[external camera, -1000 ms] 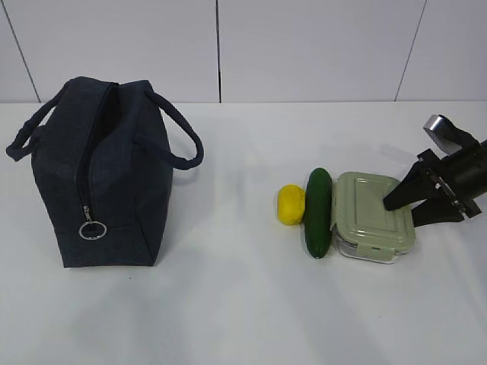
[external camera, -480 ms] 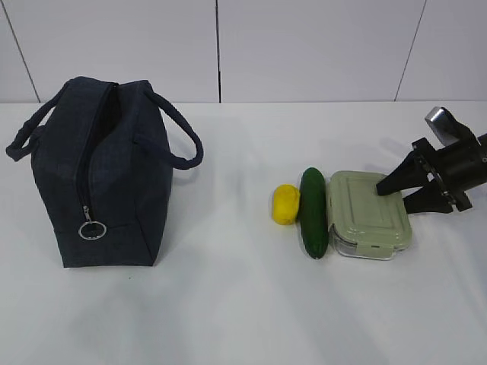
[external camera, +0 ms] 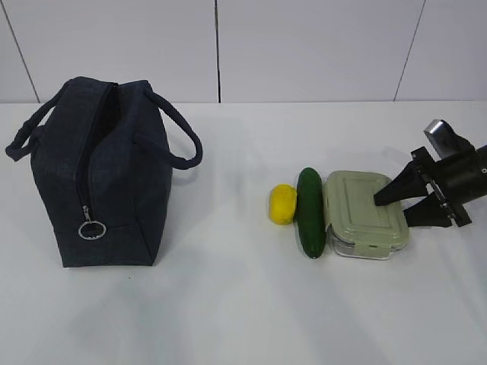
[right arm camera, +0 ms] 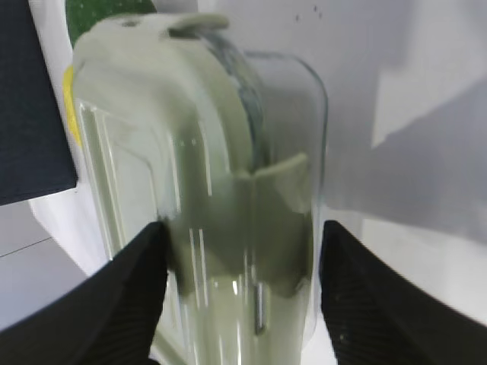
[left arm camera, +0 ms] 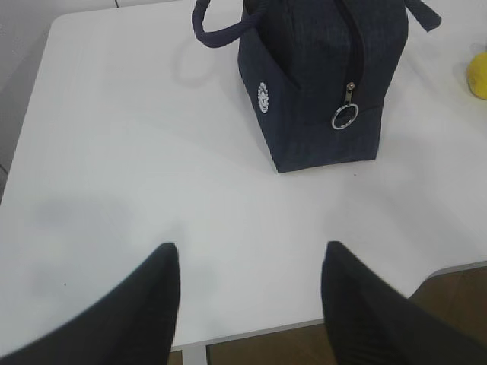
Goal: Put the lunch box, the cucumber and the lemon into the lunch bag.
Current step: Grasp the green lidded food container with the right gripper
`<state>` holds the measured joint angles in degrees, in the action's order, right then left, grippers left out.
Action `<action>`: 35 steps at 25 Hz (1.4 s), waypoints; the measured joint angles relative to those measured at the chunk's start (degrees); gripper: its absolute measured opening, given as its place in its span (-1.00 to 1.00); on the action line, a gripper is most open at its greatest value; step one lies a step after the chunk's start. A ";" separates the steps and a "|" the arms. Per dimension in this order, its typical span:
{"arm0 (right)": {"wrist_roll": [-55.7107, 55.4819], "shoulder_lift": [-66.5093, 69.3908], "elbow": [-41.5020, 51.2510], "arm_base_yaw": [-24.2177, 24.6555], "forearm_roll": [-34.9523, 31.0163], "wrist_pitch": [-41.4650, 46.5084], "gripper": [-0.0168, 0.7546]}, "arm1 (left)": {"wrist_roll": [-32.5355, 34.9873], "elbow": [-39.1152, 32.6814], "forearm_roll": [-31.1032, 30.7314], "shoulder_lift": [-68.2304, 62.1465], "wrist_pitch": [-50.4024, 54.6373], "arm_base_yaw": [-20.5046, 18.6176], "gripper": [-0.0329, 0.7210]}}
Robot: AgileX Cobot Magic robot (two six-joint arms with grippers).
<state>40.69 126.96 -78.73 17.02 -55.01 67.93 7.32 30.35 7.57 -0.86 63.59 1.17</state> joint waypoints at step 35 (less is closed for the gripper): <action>9.92 -0.31 5.45 0.00 -7.70 -0.25 0.28 | 0.00 0.00 0.00 0.00 0.00 0.00 0.21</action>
<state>50.61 126.65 -73.28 17.02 -62.71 67.68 7.32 30.35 7.57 -0.86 63.59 1.17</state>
